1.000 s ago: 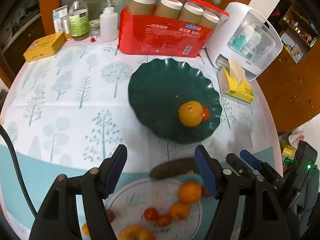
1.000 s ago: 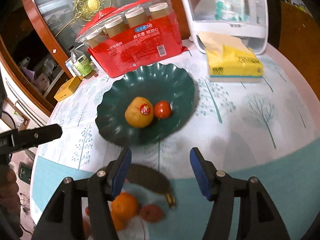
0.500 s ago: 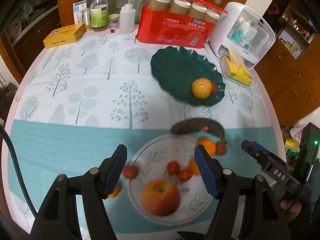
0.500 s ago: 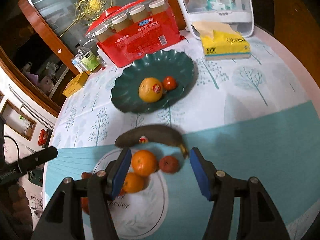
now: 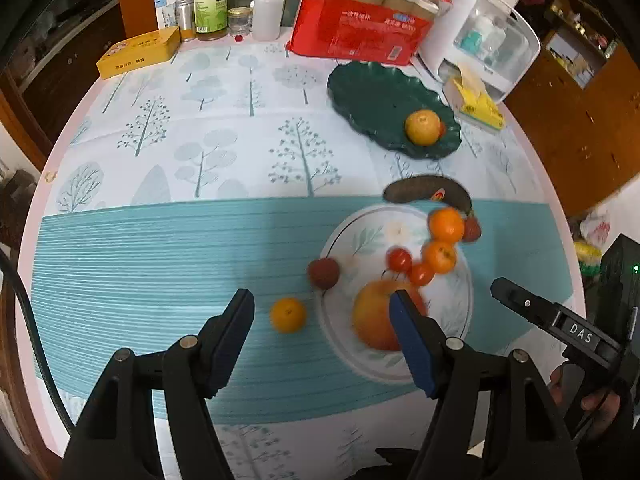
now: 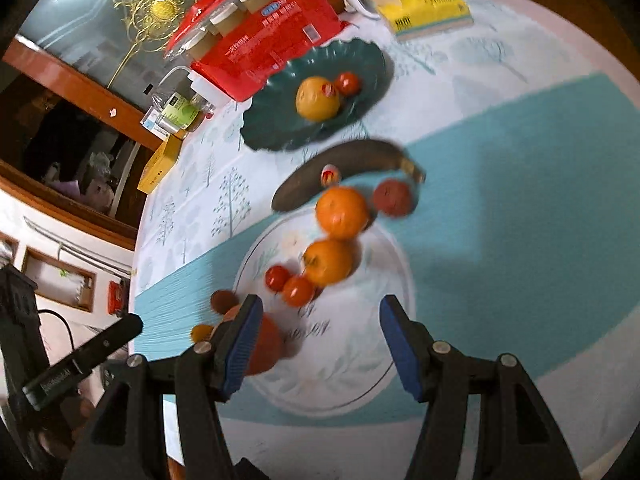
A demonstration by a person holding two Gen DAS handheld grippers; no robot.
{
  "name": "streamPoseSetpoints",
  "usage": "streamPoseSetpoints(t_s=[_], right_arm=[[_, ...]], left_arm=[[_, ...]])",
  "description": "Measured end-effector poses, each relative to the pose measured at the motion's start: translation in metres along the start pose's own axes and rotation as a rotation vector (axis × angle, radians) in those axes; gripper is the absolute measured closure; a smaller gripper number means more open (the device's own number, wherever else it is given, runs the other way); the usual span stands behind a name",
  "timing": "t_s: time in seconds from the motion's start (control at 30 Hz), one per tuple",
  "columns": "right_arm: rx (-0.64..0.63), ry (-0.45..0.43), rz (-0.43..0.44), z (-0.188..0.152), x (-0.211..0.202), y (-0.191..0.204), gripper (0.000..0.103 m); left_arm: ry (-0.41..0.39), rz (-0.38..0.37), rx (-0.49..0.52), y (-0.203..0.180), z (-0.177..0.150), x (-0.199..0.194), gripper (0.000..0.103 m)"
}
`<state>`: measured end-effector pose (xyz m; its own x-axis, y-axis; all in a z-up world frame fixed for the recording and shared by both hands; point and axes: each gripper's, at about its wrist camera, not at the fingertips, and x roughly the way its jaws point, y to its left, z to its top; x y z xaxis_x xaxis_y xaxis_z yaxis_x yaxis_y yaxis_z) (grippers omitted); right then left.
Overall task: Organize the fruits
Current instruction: 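Move both tools back toward the white fruit plate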
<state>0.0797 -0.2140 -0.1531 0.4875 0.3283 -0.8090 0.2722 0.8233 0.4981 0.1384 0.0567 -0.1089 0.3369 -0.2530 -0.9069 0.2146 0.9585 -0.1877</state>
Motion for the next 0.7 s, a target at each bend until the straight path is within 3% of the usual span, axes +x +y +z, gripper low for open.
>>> streamPoseSetpoints(t_s=[0.4, 0.7], right_arm=[[0.076, -0.002, -0.004, -0.052, 0.013, 0.034, 0.04], [0.102, 0.008, -0.017, -0.066, 0.031, 0.053, 0.027]], left_arm=[[0.068, -0.017, 0.144, 0.028, -0.021, 0.01, 0.034], [0.113, -0.029, 0.254, 0.033, -0.025, 0.032, 0.034]])
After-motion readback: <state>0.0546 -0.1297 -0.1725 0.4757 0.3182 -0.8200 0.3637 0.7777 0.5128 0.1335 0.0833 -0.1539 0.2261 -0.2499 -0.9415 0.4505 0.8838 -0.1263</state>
